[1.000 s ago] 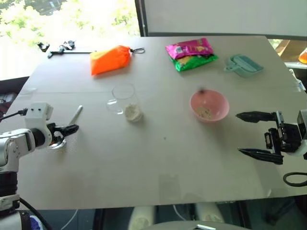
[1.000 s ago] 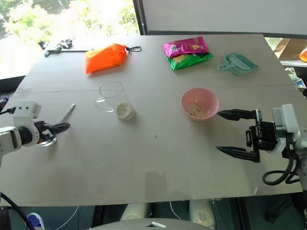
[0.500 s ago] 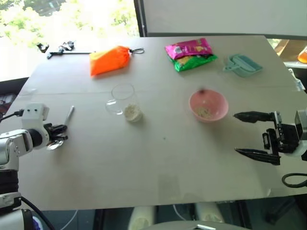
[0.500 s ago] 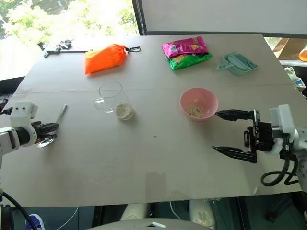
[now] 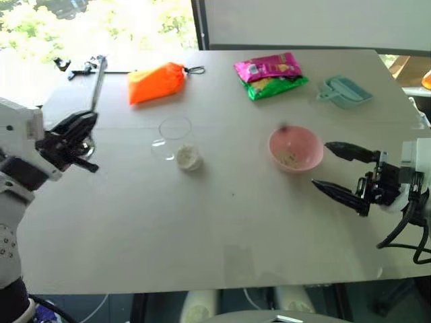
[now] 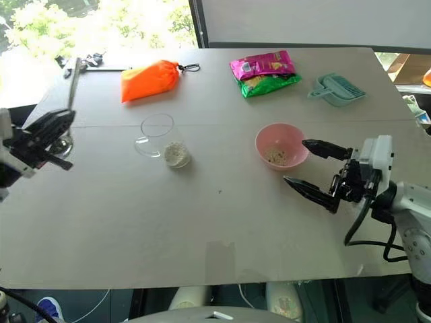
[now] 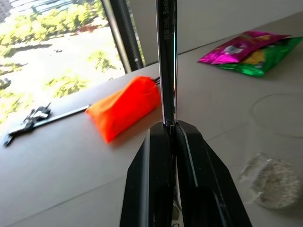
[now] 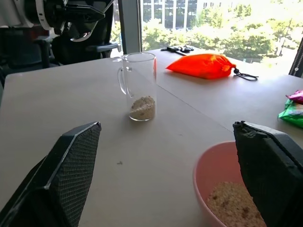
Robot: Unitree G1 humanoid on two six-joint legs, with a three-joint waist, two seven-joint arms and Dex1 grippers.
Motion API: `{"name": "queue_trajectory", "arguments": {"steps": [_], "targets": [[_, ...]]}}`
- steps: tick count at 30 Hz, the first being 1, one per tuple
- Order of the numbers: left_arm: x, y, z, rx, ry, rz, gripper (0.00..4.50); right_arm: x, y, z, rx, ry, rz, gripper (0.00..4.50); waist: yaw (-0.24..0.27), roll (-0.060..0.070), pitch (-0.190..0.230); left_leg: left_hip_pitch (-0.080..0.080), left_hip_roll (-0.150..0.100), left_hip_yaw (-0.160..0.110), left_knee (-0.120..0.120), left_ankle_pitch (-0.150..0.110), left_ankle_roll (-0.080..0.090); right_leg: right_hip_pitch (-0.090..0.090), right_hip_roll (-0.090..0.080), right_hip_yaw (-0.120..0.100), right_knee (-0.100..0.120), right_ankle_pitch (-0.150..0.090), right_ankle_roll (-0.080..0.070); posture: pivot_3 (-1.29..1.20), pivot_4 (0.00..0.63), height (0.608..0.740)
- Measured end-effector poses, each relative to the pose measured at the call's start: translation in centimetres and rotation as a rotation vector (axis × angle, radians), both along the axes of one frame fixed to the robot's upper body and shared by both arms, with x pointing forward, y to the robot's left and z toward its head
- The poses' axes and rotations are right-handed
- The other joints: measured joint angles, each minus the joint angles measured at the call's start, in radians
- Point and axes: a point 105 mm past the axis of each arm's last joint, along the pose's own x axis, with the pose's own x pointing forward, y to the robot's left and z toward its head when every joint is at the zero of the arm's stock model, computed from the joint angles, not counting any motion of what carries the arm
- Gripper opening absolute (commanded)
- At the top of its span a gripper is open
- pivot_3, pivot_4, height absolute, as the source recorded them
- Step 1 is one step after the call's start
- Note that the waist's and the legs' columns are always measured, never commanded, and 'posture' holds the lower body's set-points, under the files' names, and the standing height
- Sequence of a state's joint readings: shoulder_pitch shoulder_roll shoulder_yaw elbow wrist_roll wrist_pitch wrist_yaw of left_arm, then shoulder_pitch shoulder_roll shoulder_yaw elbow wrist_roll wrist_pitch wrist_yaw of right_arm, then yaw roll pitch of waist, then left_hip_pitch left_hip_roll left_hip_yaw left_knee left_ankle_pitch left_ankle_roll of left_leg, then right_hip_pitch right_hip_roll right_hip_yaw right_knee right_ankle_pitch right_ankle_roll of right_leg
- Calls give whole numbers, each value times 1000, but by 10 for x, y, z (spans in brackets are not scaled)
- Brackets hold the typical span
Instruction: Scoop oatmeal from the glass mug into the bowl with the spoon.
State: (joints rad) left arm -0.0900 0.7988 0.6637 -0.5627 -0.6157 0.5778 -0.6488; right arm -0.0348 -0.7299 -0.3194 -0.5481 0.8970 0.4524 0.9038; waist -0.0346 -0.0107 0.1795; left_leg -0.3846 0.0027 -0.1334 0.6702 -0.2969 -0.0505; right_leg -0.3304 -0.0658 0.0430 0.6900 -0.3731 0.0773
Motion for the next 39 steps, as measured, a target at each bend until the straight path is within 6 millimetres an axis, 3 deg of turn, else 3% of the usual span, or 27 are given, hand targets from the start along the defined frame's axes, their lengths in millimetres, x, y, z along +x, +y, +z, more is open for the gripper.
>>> {"name": "queue_trajectory", "arguments": {"steps": [4, 7, 10, 14, 21, 30, 33, 35, 36, 39], "targets": [[-9, -69, -1, 19, -15, -272, 39, -8, 12, 11, 77, 70, 52, 4500, 0, 0, 0, 3, 0, 1, 1, 0, 0, 3, 1, 1, 2, 0, 0, 0, 150, 740], [-9, -91, -13, 20, 34, -357, 39, -4, 14, 12, 91, 98, 2, 4500, -6, 0, 0, 3, 0, 1, 0, 0, 0, 2, 2, 1, 2, 0, 0, 0, 150, 740], [-5, -113, -38, 73, 101, -445, 39, 0, 18, 14, 122, 145, -44, 4500, -7, 0, 0, 3, 0, 1, 0, 0, 0, 2, 2, 2, 2, 0, 0, 0, 150, 740], [9, -127, -66, 99, 142, -490, 39, 5, 32, 11, 147, 260, -86, 4500, -5, 0, 0, 2, 0, 1, 0, 0, 0, 1, 2, 1, 2, 0, 0, 0, 150, 740], [23, -152, -65, 107, 63, -558, 39, 7, 53, 16, 195, 382, -57, 4500, -5, 0, 0, 0, 0, 1, 0, 0, 0, 0, 2, 1, 1, 0, 0, 0, 150, 740], [25, -168, -74, 83, 56, -606, 39, 32, 75, 19, 237, 445, -68, 4500, -7, 0, 0, 0, 0, 0, 0, 0, 0, -1, 2, 1, 1, 0, 0, 0, 150, 740], [25, -172, -76, 84, 59, -614, 0, 37, 81, 17, 238, 456, -70, 3706, -7, 0, 0, 0, 0, 0, 0, 0, 0, -1, 2, 0, 1, 0, 0, 0, 150, 740], [26, -172, -77, 82, 65, -615, 0, 38, 83, 14, 239, 464, -73, 2695, -7, 0, 0, 0, 0, 0, 0, 0, 0, -1, 2, 1, 1, 0, 0, 0, 150, 740], [26, -172, -78, 81, 67, -616, 0, 39, 85, 13, 241, 466, -73, 2454, -7, 0, 0, 0, 0, 0, 0, 0, 0, -2, 2, 1, 2, 0, 0, 0, 150, 740], [26, -173, -77, 84, 63, -621, 0, 41, 88, 16, 240, 450, -74, 1190, -8, 0, 0, 0, 0, 0, 0, 0, 0, -2, 2, 1, 3, 0, 0, 0, 150, 740]]}}
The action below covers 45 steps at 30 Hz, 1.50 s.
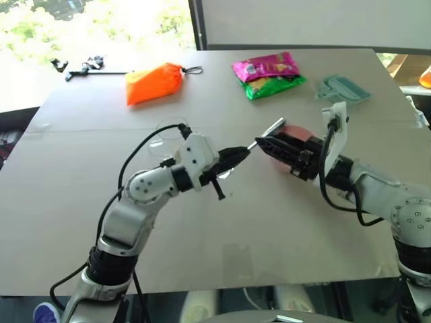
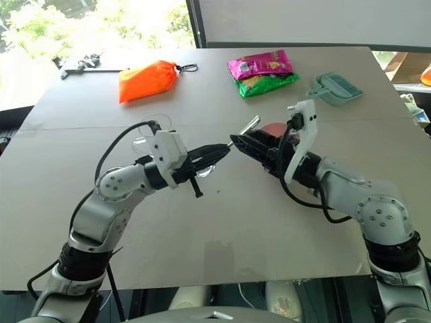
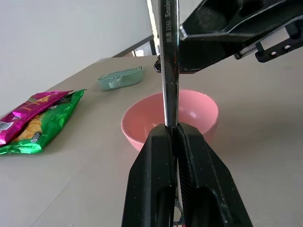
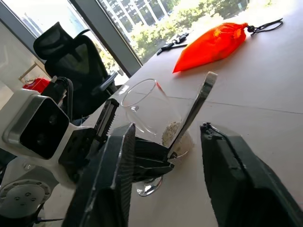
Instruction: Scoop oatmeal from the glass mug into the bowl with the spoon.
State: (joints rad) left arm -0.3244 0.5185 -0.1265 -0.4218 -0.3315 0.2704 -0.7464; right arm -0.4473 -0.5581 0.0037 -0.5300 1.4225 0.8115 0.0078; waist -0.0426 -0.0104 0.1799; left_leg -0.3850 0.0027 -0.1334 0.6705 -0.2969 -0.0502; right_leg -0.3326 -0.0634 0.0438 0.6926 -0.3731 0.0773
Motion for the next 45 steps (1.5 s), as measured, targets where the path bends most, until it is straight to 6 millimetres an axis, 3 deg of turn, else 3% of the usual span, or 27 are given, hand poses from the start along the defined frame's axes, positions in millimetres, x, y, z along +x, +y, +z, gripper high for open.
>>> {"name": "queue_trajectory", "arguments": {"steps": [2, 3, 11, 16, 24, 29, 39, 41, 42, 45], "targets": [[0, 0, 0, 2, -7, -3, 0, 1, 1, 0, 0, -1, -3, 216, 0, 0, 0, 0, 0, 0, 0, 0, 0, 0, 0, 0, 0, 0, 0, 0, 150, 740], [0, 0, 0, 9, -12, -3, 0, 2, 1, 0, 2, 0, -3, 58, 0, 0, 0, 0, 0, 0, 0, 0, 0, 0, 0, 0, 0, 0, 0, 0, 150, 740], [0, 1, -2, 21, -11, -4, 0, 3, 3, -2, -12, 3, 13, 58, 0, 0, 0, -1, 0, 0, 0, 0, 0, -1, 0, 0, 1, 0, 0, 0, 150, 740], [-1, 0, 0, 26, -15, -16, 0, 3, 5, -5, -9, 28, 33, 1530, 0, 0, 0, -1, 0, 0, 0, 0, 0, -1, 0, 0, 1, 0, 0, 0, 150, 740], [-1, -1, 3, 28, -24, -25, 0, 5, 9, -3, -2, 20, 32, 1530, -1, 0, 0, -1, 0, 0, 0, 0, 0, -2, 0, 0, 1, 0, 0, 0, 150, 740], [0, -1, 3, 32, -28, -24, 0, 6, 8, -5, -11, 30, 27, 81, -1, 0, 0, -1, 0, 0, 0, 0, 0, -2, 0, 0, 1, 0, 0, 0, 150, 740], [0, -1, 4, 41, -33, -21, 0, 6, 8, -5, -8, 39, 27, 81, -1, 0, 0, -1, 0, 0, 0, 0, 0, -2, 0, 0, 1, 0, 0, 0, 150, 740], [-1, -1, 4, 23, -10, -27, 745, 5, 8, -5, -7, 42, 28, 0, -1, 0, 0, -1, 0, 0, 0, 0, 0, -2, 0, 0, 1, 0, 0, 0, 150, 740], [-1, -2, 4, 20, -8, -28, 870, 5, 8, -5, -8, 43, 28, 0, -1, 0, 0, -1, 0, 0, 0, 0, 0, -2, 0, 0, 1, 0, 0, 0, 150, 740], [0, 0, 8, -12, 13, -17, 2320, 5, 8, -6, -9, 51, 34, 0, -1, 0, 0, -1, 0, 0, 0, 0, 0, -2, 0, 0, 1, 0, 0, 0, 150, 740]]}}
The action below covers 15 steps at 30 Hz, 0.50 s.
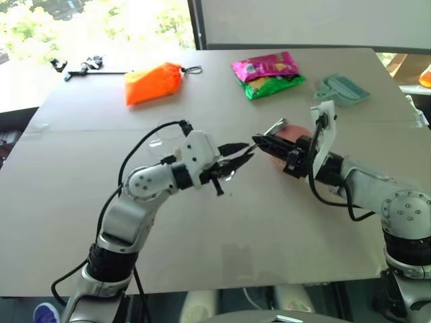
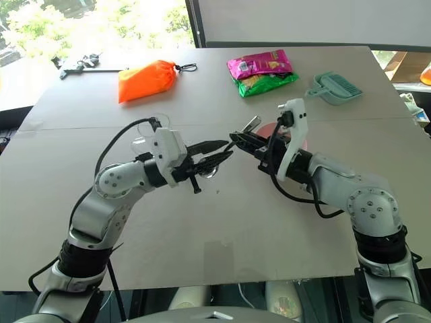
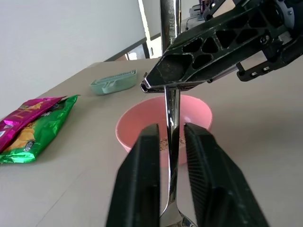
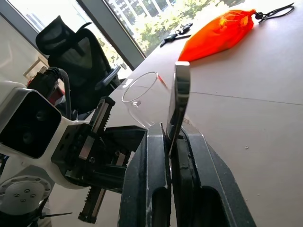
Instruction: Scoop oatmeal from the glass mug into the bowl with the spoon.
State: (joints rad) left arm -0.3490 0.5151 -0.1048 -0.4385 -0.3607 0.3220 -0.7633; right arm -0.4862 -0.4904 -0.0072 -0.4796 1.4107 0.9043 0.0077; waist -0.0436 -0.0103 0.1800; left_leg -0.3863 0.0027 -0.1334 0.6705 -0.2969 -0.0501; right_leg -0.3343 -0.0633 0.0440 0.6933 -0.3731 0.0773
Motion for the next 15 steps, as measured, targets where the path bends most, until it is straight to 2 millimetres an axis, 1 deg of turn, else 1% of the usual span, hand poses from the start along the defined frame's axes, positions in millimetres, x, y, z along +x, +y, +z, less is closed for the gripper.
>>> {"name": "queue_trajectory", "arguments": {"steps": [1, 4, 8, 9, 11, 12, 13, 14, 15], "targets": [[-2, 1, 5, -28, 19, 1, 2637, 2, -1, -1, -1, 10, -6, 0, 0, 0, 0, 0, 0, 0, 0, 0, 0, 0, 0, 0, 0, 0, 0, 0, 150, 740], [-6, 1, 8, -45, 50, -15, 2637, 5, -6, -3, -12, 21, -21, 0, 0, 0, 0, 0, 0, 0, 0, 0, 0, 0, 0, 0, 0, 0, 0, 0, 150, 740], [-14, 4, 21, -102, 98, -41, 2637, 16, -27, 0, -30, 17, -83, 0, 1, 0, 0, 0, 0, 0, 0, 0, 0, 0, 0, 0, 0, 0, 0, 0, 150, 740], [-12, 6, 33, -145, 108, -33, 2637, 19, -35, 4, -35, 7, -103, 0, 3, 0, 0, -1, 0, 0, 1, 0, 0, 0, 0, -1, 0, 0, 0, 0, 150, 740], [-11, 9, 44, -182, 103, -23, 2637, 21, -40, 8, -31, -2, -121, 0, 2, 0, 0, -1, 0, 0, 1, 0, 0, 0, 0, -1, 0, 0, 0, 0, 150, 740], [-8, 14, 62, -251, 111, -6, 2637, 23, -49, 13, -27, -9, -138, 0, 3, 0, 0, -1, 0, 0, 1, 0, 0, 0, 0, -1, 0, 0, 0, 0, 150, 740], [-7, 17, 70, -282, 116, 6, 2637, 23, -52, 15, -25, -12, -144, 0, 2, 0, 0, -1, 0, 0, 1, 0, 0, 0, 0, -1, 0, 0, 0, 0, 150, 740], [-6, 23, 82, -325, 107, 27, 2637, 24, -57, 17, -24, -16, -154, 0, 1, 0, 0, -2, 0, 0, 1, 0, 0, 0, 0, -1, -1, 0, 0, 0, 150, 740], [-1, 38, 100, -390, 132, 74, 2637, 25, -67, 22, -16, -13, -172, 0, -2, -1, 0, -3, 0, 0, 2, 0, 0, 0, 0, -1, -1, 0, 0, 0, 150, 740]]}}
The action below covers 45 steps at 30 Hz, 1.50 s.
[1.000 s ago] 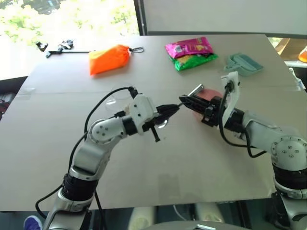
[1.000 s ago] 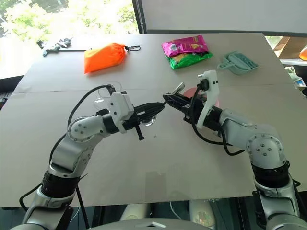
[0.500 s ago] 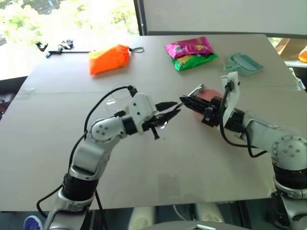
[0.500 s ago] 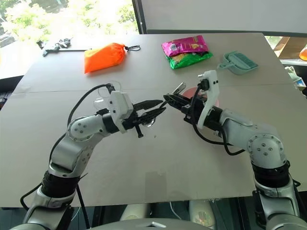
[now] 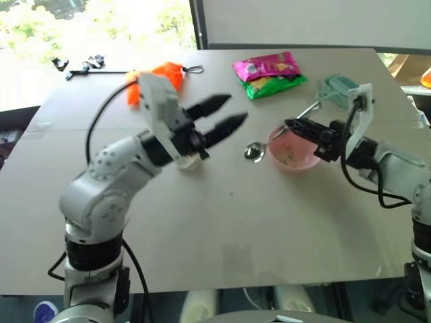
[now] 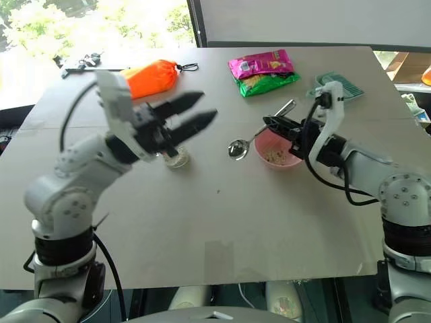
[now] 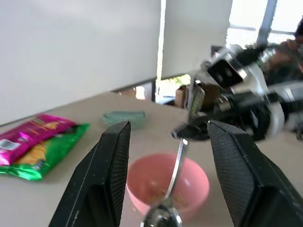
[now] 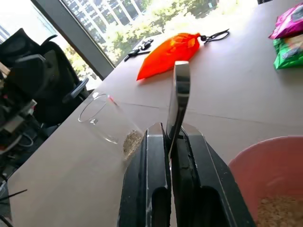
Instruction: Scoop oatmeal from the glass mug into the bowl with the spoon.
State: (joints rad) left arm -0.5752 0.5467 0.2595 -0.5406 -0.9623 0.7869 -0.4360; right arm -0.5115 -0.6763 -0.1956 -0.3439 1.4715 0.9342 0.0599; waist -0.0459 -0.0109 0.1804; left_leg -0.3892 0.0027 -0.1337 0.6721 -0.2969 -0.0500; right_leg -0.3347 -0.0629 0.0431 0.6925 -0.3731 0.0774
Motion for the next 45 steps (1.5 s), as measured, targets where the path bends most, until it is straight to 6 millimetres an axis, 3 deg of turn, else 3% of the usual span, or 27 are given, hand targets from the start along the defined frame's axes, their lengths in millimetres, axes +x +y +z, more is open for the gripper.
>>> {"name": "queue_trajectory", "arguments": {"steps": [2, 4, 6, 10, 12, 14, 18, 25, 33, 45], "targets": [[9, 28, 9, -3, 46, 130, 2637, -1, -11, 9, 20, -5, -15, 0, -8, 0, 0, -1, 0, 0, 0, 0, 0, -2, 0, 0, 1, 0, 0, 0, 150, 740], [19, 80, 12, 21, 109, 353, 2637, -4, -28, 21, 51, -17, -38, 0, -19, 0, 0, -4, 0, 1, -1, 0, 0, -4, 0, 1, 1, 0, 0, 0, 150, 740], [17, 112, 7, 35, 187, 439, 2637, -8, -37, 26, 76, -21, -50, 0, -25, 0, 0, -4, 0, 1, -1, 0, 0, -5, 0, 1, 2, 0, 0, 0, 150, 740], [-13, 161, -45, 132, 446, 458, 2637, -13, -42, 21, 92, 9, -45, 0, -39, 3, 2, -5, 0, 2, -3, 0, 0, -8, 0, 1, 0, 0, 0, 0, 150, 740], [-26, 184, -74, 203, 515, 525, 2637, -14, -43, 20, 99, 16, -47, 0, -39, 5, 3, -5, 1, 2, -3, 0, 0, -8, 0, 2, 1, 0, 0, 0, 150, 740], [-30, 196, -89, 241, 512, 585, 2637, -13, -44, 19, 108, 15, -56, 0, -28, 6, 4, -4, 2, 2, -2, 1, -1, -8, 0, 1, 3, 0, 0, 0, 150, 740], [-27, 196, -107, 222, 448, 657, 2637, -13, -44, 19, 119, 13, -54, 0, -4, 6, 3, -5, 2, 2, -1, 1, -1, -7, 0, 2, 3, 0, 0, 0, 150, 740], [-17, 152, -151, 133, 466, 619, 2637, -18, -41, 14, 128, 23, -35, 0, 7, 5, 3, -9, 0, 2, -1, 1, -1, -8, -1, 1, 1, 0, 0, 0, 150, 740], [7, 130, -139, 111, 363, 654, 2637, -21, -46, 17, 124, 9, -46, 0, 5, 6, 3, -6, 1, 2, 0, 1, -1, -7, -1, 1, 3, 0, 0, 0, 150, 740], [32, 116, -147, 104, 353, 694, 2637, -26, -47, 17, 117, 1, -55, 0, 5, 6, 3, -7, 0, 2, 1, 1, -1, -7, -1, 1, 3, 0, 0, 0, 150, 740]]}}
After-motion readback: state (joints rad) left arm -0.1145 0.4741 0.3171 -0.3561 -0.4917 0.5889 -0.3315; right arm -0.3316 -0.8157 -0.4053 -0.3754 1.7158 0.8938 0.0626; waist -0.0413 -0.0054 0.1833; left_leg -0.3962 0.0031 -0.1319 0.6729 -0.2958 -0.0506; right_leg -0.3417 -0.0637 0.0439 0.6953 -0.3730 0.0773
